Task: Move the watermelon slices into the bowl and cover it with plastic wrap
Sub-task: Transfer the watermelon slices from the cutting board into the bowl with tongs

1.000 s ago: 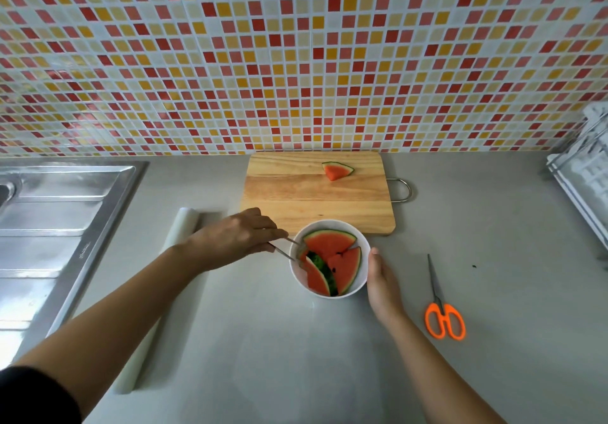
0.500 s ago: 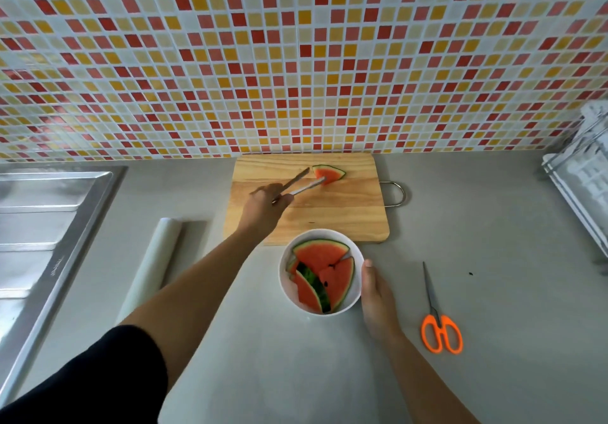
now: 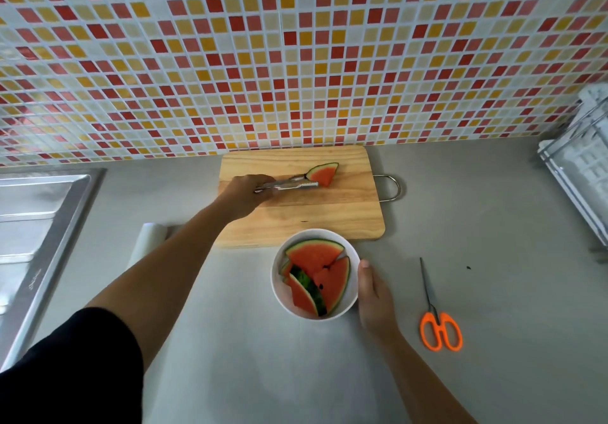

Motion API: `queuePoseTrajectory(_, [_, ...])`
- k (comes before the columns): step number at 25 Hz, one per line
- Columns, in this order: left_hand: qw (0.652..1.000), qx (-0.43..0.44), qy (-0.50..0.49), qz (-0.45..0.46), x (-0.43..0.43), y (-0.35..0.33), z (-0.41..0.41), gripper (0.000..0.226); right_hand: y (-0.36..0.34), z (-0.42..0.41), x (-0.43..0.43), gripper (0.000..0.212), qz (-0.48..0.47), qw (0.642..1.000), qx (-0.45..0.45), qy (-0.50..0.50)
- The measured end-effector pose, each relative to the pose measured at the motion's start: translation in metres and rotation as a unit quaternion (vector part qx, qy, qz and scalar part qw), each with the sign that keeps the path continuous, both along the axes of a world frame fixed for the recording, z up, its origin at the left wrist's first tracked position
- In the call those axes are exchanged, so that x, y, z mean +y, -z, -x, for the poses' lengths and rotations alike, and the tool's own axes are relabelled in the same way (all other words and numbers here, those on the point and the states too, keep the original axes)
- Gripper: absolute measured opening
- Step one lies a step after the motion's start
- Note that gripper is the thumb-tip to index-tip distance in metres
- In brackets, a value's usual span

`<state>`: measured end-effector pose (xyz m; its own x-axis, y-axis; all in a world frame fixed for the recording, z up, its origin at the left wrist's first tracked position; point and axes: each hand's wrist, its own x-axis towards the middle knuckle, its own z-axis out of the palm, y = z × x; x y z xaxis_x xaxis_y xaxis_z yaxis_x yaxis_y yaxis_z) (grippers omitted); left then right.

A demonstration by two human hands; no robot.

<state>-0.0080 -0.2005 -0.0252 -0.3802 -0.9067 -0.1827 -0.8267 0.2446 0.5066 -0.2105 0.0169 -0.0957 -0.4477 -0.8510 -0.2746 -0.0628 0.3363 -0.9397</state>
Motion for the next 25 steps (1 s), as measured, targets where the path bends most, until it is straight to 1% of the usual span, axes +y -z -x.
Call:
queuePoseTrajectory(3, [0.996, 0.02, 0.085, 0.013, 0.009, 0.0, -0.014, 0.028, 0.0, -0.001, 0.0, 0.039, 0.007, 1.0, -0.006, -0.001])
queuePoseTrajectory(4, [0.995, 0.025, 0.089, 0.026, 0.01, 0.0, -0.015, 0.028, 0.0, -0.001, 0.0, 0.038, 0.01, 1.0, -0.006, 0.001])
queuePoseTrajectory(7, [0.996, 0.005, 0.043, 0.072, 0.009, 0.003, -0.007, 0.039, -0.004, -0.002, 0.0, 0.037, 0.021, 1.0, -0.011, 0.004])
queuePoseTrajectory(10, [0.998, 0.006, 0.031, 0.058, 0.008, 0.01, 0.012, 0.044, -0.007, -0.001, 0.001, 0.039, 0.025, 1.0, -0.017, -0.002])
queuePoseTrajectory(14, [0.999, 0.032, 0.026, 0.031, 0.001, 0.013, 0.024, 0.04, -0.009, -0.002, 0.001, 0.042, 0.02, 1.0, -0.015, -0.001])
queuePoseTrajectory(21, [0.994, 0.065, 0.014, 0.082, 0.005, 0.008, 0.014, 0.027, -0.007, -0.001, 0.001, 0.041, 0.012, 1.0, -0.012, -0.005])
queuePoseTrajectory(25, [0.998, 0.025, 0.008, 0.064, 0.008, 0.006, 0.0, 0.033, -0.009, -0.002, 0.0, 0.04, 0.027, 1.0, -0.006, 0.001])
